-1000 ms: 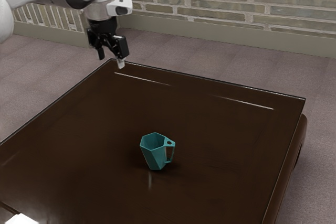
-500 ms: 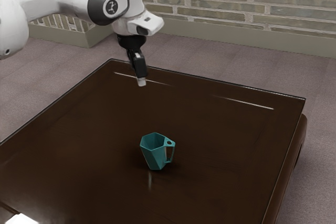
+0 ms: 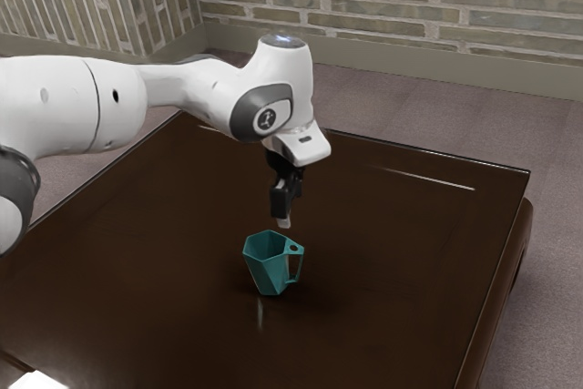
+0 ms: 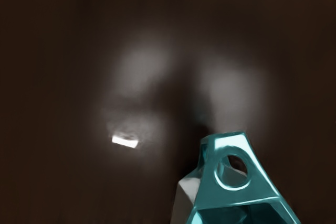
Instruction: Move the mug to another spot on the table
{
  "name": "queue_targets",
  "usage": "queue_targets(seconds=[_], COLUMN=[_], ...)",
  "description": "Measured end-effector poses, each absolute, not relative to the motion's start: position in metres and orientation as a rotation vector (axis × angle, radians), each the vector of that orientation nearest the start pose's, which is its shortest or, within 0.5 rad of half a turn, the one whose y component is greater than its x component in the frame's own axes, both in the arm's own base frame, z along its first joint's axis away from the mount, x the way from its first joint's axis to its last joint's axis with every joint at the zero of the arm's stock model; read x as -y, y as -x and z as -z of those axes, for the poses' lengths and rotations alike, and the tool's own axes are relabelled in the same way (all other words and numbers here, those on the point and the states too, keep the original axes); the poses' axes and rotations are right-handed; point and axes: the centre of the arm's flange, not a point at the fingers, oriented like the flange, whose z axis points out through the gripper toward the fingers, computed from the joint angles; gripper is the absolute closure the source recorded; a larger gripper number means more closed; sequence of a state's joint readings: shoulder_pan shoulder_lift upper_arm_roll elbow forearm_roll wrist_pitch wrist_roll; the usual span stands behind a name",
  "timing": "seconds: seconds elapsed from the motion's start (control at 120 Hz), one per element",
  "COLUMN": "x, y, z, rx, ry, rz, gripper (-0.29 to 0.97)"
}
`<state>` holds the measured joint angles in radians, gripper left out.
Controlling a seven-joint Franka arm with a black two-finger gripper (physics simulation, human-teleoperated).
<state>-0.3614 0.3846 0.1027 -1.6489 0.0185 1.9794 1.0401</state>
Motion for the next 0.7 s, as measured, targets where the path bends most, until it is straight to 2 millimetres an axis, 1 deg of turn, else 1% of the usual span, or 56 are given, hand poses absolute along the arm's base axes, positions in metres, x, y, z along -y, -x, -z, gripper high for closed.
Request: queue_targets(seconds=[0.117, 0.167, 0.275, 0.467, 0.7], x=[0.176, 0.18, 0.187, 0.188, 0.185], y=[-0.634, -0.634, -0.635, -0.635, -0.629], z=[-0.358, -0.35, -0.338, -0.315, -0.301], rx=[-1.978, -2.001, -2.02, -2.022, -2.003], ry=[2.411, 2.401, 2.393, 2.418, 2.444], rz=[-0.131, -0.124, -0.107, -0.11, -0.121], gripper=[0.0, 0.0, 0.0, 0.0, 0.0])
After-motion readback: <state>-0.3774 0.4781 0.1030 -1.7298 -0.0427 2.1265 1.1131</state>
